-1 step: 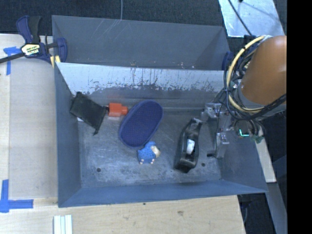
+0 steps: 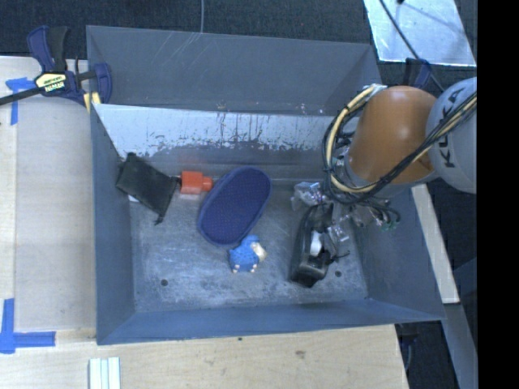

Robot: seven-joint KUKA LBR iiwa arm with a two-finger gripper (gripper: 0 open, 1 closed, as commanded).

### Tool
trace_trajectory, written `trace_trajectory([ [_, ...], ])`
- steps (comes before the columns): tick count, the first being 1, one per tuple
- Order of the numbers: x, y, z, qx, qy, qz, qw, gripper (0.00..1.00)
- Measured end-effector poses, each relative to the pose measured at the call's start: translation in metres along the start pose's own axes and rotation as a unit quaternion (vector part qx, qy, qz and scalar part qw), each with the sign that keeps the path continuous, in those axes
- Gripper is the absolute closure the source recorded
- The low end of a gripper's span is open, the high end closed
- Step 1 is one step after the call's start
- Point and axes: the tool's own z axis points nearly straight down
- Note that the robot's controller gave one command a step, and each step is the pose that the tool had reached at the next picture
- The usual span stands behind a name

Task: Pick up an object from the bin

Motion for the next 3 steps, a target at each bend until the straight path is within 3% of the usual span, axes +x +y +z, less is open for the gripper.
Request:
trace_trajectory([
  [1,-0.001,0.0,0.0,0.001,-0.0035,0.0,1.0,1.0],
  [2,-0.001,0.002,0.001,-0.001,-0.0029,0.0,1.0,0.0],
  [3,0.006,0.039,0.031,0.002,-0.0002,0.028,0.9996,0.0],
])
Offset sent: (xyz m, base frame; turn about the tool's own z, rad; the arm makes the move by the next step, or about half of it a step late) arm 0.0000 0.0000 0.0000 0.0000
